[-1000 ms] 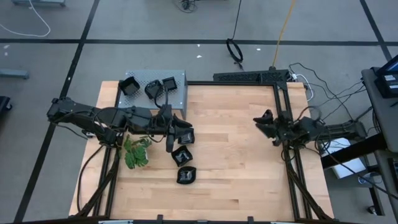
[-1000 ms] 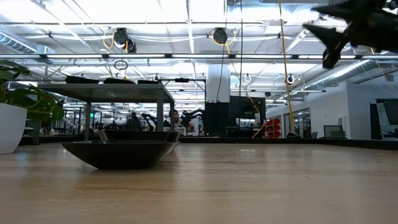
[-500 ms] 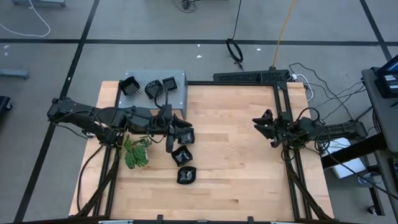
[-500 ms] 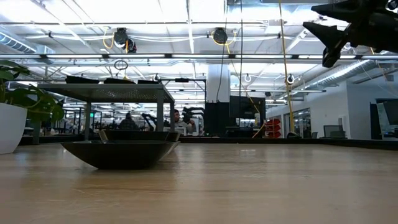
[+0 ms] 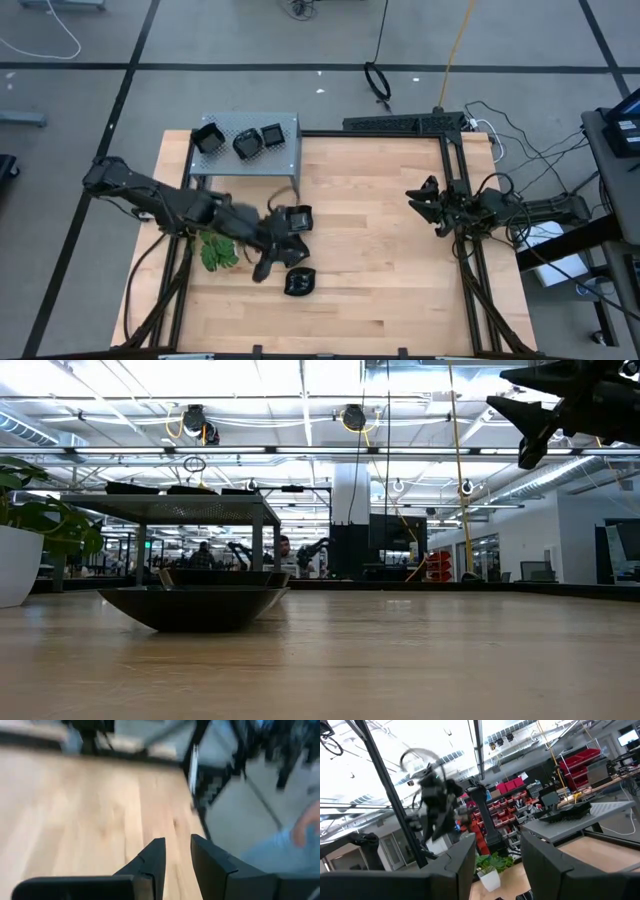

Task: Pick & Place Mini shaped plates
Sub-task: Stack the distorted square plate on top of the distorted plate on the shelf

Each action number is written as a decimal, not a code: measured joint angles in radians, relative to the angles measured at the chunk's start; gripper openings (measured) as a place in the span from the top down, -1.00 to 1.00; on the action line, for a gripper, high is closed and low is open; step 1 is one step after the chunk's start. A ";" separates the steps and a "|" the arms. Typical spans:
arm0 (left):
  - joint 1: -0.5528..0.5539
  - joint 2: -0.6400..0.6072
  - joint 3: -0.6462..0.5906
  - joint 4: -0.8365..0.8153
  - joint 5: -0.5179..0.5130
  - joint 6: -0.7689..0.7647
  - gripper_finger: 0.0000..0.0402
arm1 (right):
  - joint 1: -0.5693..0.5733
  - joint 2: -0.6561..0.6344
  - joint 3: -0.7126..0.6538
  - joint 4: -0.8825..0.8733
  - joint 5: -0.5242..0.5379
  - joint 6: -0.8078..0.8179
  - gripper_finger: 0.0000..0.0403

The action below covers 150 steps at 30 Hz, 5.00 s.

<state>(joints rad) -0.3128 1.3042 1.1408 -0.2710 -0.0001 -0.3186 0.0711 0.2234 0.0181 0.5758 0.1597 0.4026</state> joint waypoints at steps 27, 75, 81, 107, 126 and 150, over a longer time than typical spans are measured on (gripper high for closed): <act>-0.220 0.294 0.000 -0.377 -0.200 0.490 0.54 | 0.000 0.000 -0.001 -0.001 0.000 0.000 0.29; -0.101 0.386 0.015 -0.420 -0.290 0.683 0.95 | 0.000 0.000 -0.001 -0.005 -0.003 0.000 0.29; -0.093 0.213 0.016 -0.321 -0.349 0.629 0.97 | 0.000 0.000 -0.001 -0.005 -0.003 0.000 0.29; 0.467 -0.208 0.017 -0.699 -0.863 0.122 0.95 | 0.000 0.000 -0.001 -0.005 -0.003 0.000 0.29; 0.914 -0.180 0.016 -0.988 -0.603 0.012 0.94 | 0.000 0.000 -0.001 -0.005 -0.003 0.000 0.29; 0.910 -0.181 0.016 -0.930 -0.576 0.134 0.33 | 0.000 0.000 -0.001 -0.005 -0.003 0.000 0.29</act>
<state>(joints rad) 0.5970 1.1234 1.1568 -1.2007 -0.5757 -0.1843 0.0708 0.2234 0.0170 0.5709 0.1566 0.4030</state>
